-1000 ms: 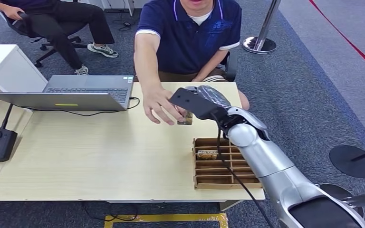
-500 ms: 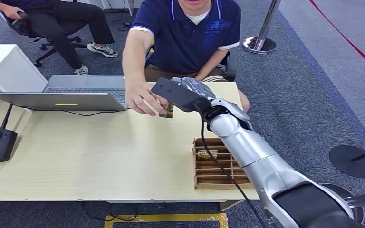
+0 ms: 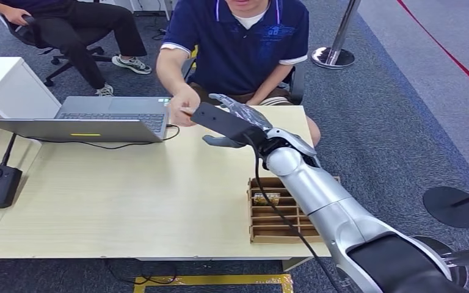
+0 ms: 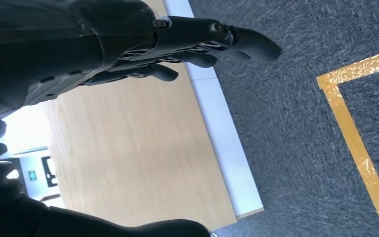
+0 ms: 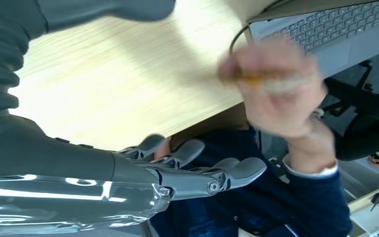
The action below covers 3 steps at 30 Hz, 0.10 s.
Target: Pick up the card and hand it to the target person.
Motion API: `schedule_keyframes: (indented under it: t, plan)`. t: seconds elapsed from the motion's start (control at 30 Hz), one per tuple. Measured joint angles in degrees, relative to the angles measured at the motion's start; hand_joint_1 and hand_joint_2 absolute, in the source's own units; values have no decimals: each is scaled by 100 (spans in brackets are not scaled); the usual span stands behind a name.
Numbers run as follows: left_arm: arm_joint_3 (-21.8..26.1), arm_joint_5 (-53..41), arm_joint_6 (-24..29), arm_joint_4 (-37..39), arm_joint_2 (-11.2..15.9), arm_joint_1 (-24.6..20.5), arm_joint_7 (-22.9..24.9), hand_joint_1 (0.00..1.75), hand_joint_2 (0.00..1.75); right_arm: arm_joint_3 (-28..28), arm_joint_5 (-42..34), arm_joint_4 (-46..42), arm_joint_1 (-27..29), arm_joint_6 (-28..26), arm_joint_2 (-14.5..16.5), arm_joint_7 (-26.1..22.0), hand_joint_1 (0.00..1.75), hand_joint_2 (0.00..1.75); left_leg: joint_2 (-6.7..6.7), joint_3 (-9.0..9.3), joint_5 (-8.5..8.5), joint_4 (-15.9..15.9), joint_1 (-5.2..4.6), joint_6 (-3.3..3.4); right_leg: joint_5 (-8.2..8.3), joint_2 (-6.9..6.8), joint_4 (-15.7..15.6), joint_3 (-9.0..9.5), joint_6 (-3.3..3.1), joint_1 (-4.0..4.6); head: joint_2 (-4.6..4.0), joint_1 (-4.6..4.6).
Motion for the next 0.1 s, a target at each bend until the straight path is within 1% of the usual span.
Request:
schedule_keyframes:
  t: [0.1]
  plan:
    - [1,28,42,0,0,0,40,0,0,-1,-50,4,0,-3,-1,-53,175,175,0,0,0,0,0,0,0,0,0,0,0,0,0,0]
